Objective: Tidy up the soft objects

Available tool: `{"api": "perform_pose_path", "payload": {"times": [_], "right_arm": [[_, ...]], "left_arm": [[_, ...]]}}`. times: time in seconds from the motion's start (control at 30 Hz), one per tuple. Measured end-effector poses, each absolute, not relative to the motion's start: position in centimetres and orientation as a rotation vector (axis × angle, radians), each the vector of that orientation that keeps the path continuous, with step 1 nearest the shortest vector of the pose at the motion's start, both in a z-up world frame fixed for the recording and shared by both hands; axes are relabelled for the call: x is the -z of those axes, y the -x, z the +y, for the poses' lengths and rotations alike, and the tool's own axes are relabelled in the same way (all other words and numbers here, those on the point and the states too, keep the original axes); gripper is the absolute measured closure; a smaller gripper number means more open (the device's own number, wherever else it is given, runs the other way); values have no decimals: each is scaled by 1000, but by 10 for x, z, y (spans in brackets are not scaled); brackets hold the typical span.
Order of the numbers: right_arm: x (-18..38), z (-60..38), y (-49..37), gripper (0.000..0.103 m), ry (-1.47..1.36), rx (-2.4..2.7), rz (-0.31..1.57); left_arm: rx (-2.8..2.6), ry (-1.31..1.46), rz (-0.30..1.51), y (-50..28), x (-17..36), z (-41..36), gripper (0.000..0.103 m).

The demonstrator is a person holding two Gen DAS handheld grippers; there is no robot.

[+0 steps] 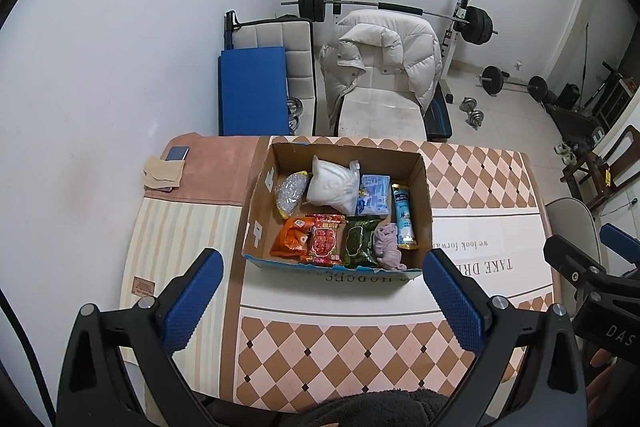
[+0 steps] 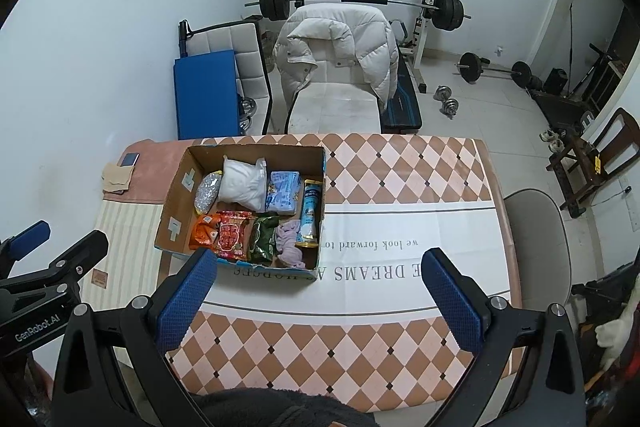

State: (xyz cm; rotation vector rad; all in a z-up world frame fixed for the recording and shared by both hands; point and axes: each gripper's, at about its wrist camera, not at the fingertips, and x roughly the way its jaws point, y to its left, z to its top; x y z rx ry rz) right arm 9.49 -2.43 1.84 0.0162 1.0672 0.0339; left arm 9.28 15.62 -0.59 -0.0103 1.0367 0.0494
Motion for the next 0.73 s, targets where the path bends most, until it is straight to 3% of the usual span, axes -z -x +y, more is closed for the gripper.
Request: {"api": "perform_pose_path", "payload": {"times": [0.73], "right_arm": [[-27,-33,-96,0,-23,-23,1058]], "left_arm": [[-43,-5,1024,-96,-5,153,1]]}}
